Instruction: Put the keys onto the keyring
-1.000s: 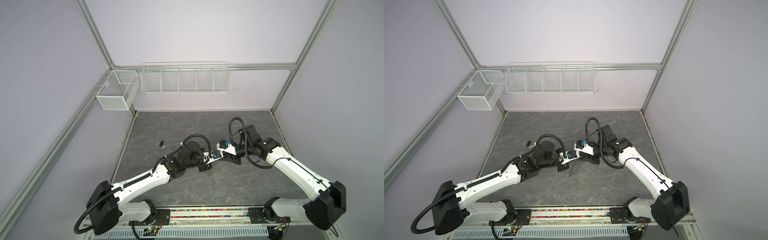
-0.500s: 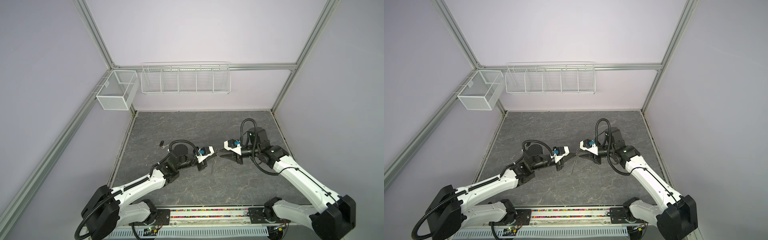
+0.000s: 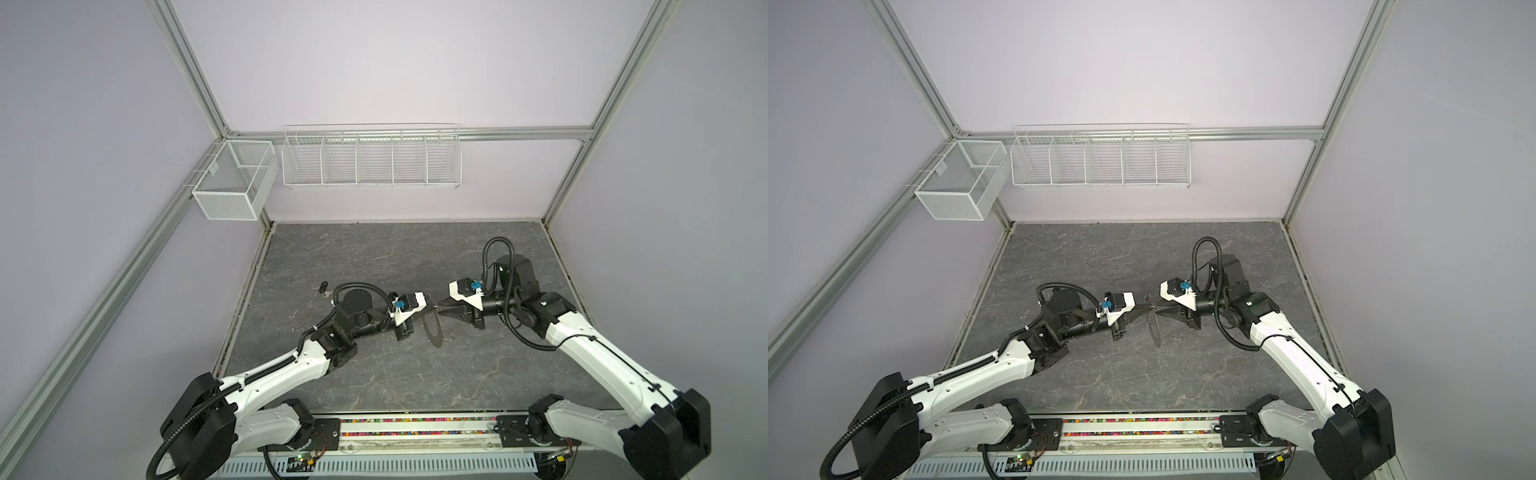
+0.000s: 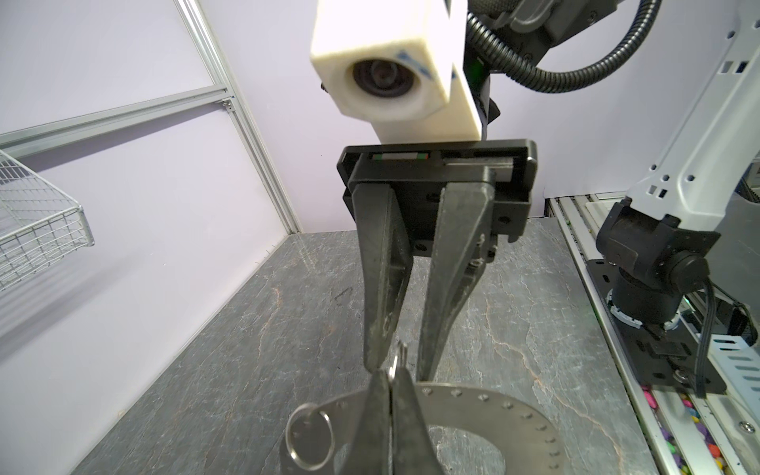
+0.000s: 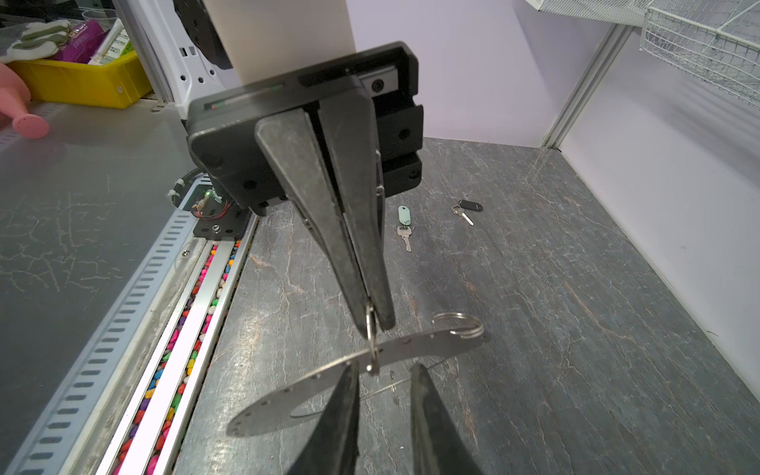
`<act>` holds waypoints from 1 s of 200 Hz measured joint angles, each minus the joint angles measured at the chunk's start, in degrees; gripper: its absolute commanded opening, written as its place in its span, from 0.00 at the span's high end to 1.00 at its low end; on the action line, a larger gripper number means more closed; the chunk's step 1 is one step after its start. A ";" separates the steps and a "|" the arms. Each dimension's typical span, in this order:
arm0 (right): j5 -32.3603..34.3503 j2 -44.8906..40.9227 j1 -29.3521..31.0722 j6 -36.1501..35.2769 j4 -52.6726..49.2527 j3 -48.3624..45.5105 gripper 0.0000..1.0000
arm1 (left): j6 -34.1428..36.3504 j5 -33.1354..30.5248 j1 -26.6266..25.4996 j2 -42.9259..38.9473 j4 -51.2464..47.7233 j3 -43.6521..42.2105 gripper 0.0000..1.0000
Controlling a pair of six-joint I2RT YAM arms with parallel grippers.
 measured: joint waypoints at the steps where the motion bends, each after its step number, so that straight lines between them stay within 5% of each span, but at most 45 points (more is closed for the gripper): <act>1: -0.02 0.00 0.00 0.00 0.02 0.00 0.75 | 0.00 0.02 0.00 0.00 0.00 0.00 1.00; 90: -1.53 -0.02 0.04 0.17 0.50 -0.07 0.82 | 0.33 0.00 0.00 0.07 0.37 -0.02 1.00; 200: -1.51 -0.02 0.04 0.13 0.42 -0.07 0.78 | 2.49 -0.02 -0.02 0.04 0.48 -0.92 1.00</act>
